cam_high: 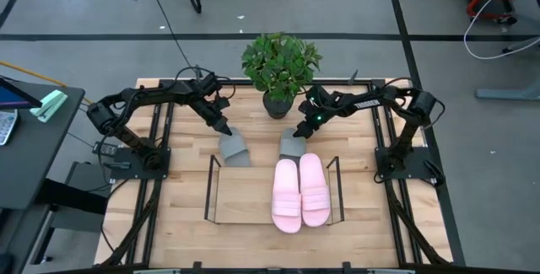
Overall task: Pick and place slides into the shelf
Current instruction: Put the right gray slipper on the shelf
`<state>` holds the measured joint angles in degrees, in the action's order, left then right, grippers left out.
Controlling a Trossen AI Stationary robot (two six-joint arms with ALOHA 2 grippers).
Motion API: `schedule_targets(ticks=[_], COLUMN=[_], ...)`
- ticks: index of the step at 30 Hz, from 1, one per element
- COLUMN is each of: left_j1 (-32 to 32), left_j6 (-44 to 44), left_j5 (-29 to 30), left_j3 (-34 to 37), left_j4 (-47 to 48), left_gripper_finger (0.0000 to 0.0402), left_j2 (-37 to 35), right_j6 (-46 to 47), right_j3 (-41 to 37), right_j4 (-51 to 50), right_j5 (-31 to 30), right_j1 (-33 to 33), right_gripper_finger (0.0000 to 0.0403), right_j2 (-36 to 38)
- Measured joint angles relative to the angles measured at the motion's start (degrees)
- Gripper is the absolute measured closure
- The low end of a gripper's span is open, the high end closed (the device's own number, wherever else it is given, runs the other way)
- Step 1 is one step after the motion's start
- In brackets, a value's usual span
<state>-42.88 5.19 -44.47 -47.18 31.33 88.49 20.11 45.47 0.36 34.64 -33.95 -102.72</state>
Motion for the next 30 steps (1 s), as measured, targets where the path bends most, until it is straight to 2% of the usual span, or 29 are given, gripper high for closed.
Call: schedule_targets(ticks=[5,11,14,18,24,26,30], left_j1=[0.01,0.03,0.03,0.03,0.03,0.03,0.03], left_j6=[0.13,0.15,0.15,0.15,0.15,0.15,0.15], left_j5=[0.0,0.0,0.0,0.0,0.0,0.0,0.0], left_j3=[0.0,0.0,0.0,0.0,0.0,0.0,0.0], left_j4=[-0.01,-0.02,-0.02,-0.04,-0.07,-0.07,-0.06], left_gripper_finger=[0.0222,0.0224,0.0227,0.0226,0.0225,0.0228,0.0229], left_j2=[0.0,0.0,0.0,0.0,0.0,0.0,0.0], right_j6=[0.88,0.31,0.22,-0.04,-0.73,-0.89,-0.89], right_j3=[0.13,0.15,0.12,0.11,0.09,0.07,0.07], right_j4=[2.47,2.52,2.42,2.27,1.87,1.84,1.38], right_j5=[2.74,2.74,2.37,1.76,-0.03,-0.33,-0.49], right_j1=[-0.11,-0.11,-0.07,0.04,0.12,0.12,-0.36], right_gripper_finger=[0.0144,0.0152,0.0168,0.0224,0.0366,0.038,0.0373], right_j2=[-2.38,-2.92,-2.94,-3.05,-3.07,-3.07,-3.03])
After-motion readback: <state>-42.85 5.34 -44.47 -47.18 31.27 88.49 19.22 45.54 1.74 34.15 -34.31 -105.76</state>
